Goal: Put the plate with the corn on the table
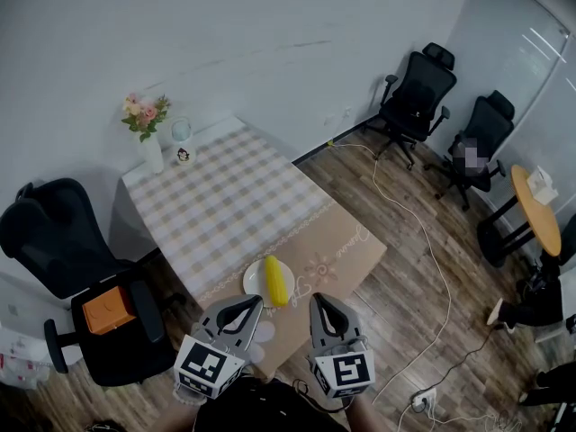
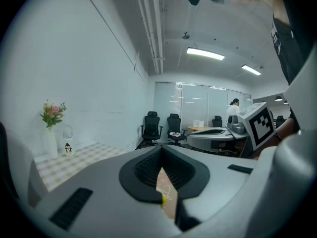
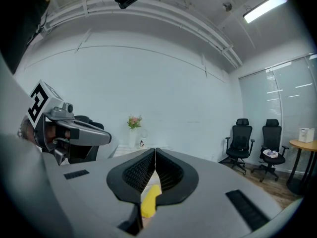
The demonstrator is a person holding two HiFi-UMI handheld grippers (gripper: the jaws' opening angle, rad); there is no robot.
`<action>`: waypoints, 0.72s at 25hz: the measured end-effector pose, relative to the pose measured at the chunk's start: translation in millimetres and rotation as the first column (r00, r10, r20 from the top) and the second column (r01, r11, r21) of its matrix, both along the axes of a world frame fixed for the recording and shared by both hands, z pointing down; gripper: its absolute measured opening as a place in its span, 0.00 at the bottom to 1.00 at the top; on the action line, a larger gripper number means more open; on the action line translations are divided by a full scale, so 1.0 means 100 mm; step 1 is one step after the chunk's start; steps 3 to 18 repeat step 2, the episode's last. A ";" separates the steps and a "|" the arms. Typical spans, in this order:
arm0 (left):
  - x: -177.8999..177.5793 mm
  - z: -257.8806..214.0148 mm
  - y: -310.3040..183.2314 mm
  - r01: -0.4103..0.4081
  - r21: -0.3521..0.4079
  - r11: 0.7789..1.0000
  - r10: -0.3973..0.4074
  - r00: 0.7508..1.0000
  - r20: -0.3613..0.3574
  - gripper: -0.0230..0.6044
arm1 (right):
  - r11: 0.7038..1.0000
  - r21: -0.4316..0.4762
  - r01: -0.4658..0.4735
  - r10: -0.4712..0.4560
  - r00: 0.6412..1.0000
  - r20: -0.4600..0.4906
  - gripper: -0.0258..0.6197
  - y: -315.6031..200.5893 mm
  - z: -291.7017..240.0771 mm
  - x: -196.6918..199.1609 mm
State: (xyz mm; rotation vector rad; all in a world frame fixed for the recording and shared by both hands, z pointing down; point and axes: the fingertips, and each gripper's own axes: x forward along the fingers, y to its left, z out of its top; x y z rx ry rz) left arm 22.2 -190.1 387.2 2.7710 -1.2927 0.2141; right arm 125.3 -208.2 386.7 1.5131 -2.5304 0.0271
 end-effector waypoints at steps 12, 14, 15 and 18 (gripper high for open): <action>0.00 0.01 -0.01 -0.003 -0.002 1.000 0.003 1.000 -0.001 0.06 | 1.000 -0.002 -0.001 0.001 1.000 0.000 0.10 -0.01 0.02 0.00; 0.00 0.01 -0.01 -0.003 -0.002 1.000 0.003 1.000 -0.001 0.06 | 1.000 -0.002 -0.001 0.001 1.000 0.000 0.10 -0.01 0.02 0.00; 0.00 0.01 -0.01 -0.003 -0.002 1.000 0.003 1.000 -0.001 0.06 | 1.000 -0.002 -0.001 0.001 1.000 0.000 0.10 -0.01 0.02 0.00; 0.00 0.01 -0.01 -0.003 -0.002 1.000 0.003 1.000 -0.001 0.06 | 1.000 -0.002 -0.001 0.001 1.000 0.000 0.10 -0.01 0.02 0.00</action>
